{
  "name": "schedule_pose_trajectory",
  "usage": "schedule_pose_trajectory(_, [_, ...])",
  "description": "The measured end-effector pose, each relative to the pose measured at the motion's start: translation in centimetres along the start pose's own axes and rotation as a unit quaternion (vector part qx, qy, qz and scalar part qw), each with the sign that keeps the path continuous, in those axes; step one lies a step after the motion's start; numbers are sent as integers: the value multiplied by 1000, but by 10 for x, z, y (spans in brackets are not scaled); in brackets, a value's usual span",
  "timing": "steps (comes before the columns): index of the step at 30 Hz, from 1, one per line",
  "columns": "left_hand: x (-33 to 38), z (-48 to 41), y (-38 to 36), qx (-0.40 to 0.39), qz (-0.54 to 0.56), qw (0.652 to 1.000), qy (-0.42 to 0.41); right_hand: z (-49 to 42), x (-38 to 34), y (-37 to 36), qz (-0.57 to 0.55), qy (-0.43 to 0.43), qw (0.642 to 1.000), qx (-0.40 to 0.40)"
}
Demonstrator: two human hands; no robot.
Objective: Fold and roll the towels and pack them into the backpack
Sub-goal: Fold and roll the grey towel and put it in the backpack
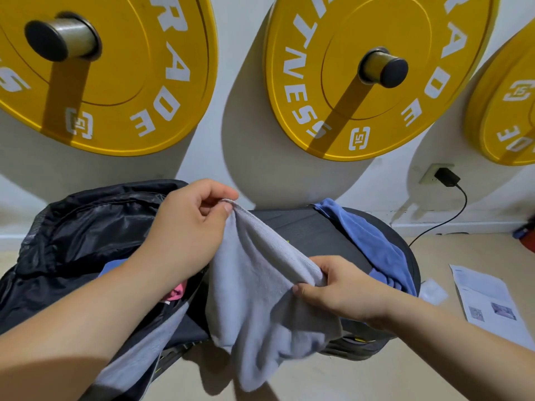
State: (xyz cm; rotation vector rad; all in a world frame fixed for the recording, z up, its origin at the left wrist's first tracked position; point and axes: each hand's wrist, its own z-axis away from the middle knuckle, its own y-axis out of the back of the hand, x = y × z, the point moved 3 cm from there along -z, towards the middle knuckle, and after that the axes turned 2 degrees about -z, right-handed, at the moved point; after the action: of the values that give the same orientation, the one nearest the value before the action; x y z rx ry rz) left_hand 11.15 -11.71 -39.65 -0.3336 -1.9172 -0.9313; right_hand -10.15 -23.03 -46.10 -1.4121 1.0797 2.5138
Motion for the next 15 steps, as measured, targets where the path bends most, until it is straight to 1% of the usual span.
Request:
schedule_pose_trajectory(3, [-8, 0, -2, -9, 5, 999, 31, 1, 5, 2, 3, 9, 999, 43])
schedule_pose_trajectory(4, [-10, -1, -3, -17, 8, 999, 36, 1, 4, 3, -12, 18, 998, 55])
schedule_pose_trajectory(9, [-8, -1, -2, -30, 26, 998, 41, 1, -5, 5, -158, 75, 982, 77])
schedule_pose_trajectory(13, [-5, 2, -3, -34, 26, 999, 31, 0, -12, 5, -175, 97, 974, 108])
schedule_pose_trajectory(15, [-6, 2, -3, -33, 29, 999, 25, -1, -12, 4, -180, 95, 973, 108])
